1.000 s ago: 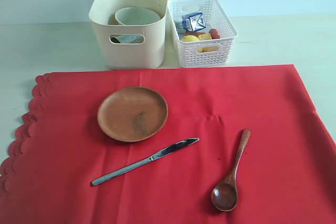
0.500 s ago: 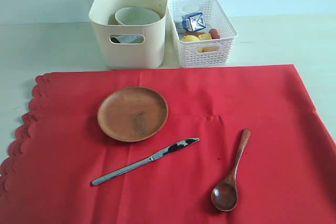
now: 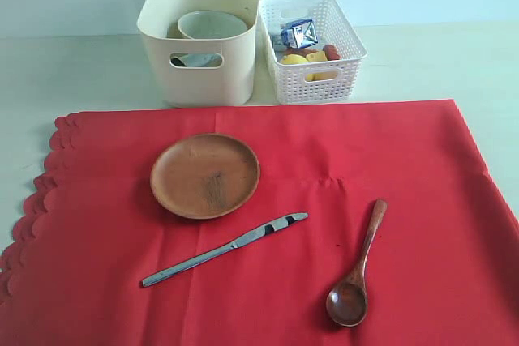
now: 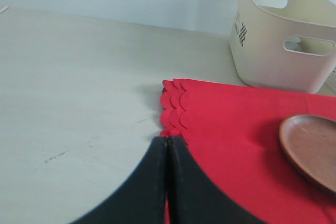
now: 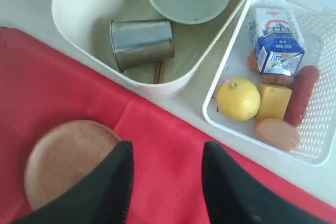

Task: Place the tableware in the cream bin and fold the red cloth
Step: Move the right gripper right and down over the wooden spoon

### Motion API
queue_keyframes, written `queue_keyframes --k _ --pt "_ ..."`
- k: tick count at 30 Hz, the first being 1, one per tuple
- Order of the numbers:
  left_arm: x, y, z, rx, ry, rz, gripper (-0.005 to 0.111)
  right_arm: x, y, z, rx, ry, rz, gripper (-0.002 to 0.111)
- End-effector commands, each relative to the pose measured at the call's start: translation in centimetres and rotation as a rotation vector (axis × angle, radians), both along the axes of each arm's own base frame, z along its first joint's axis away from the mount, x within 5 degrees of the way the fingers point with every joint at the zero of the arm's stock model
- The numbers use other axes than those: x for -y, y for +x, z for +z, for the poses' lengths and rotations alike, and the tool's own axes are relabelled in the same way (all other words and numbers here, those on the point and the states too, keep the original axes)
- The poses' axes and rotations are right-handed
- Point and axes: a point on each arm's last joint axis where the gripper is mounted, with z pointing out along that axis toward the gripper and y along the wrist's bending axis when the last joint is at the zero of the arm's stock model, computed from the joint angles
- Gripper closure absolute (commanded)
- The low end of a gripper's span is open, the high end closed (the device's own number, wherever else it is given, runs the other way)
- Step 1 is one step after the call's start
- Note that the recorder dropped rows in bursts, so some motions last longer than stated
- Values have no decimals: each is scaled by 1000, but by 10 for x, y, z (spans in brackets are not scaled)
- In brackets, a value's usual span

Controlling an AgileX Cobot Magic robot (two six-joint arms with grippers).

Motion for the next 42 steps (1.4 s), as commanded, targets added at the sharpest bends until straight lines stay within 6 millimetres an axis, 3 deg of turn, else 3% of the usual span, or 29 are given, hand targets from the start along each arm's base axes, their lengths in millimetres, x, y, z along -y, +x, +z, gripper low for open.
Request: queue_keyframes --k 1,13,22,29,42 --pt "0 0 0 7 -7 0 107 11 -13 -5 -28 -51 -6 66" --pt "0 0 0 7 -7 0 107 37 -61 -14 -53 -64 -10 66" --pt "0 0 0 7 -7 0 107 69 -119 -17 -58 -79 8 66" --pt "0 0 0 7 -7 0 107 86 -151 -27 -62 -128 106 66" --pt "0 0 0 7 -7 0 107 86 -169 -52 -188 -137 221 66"
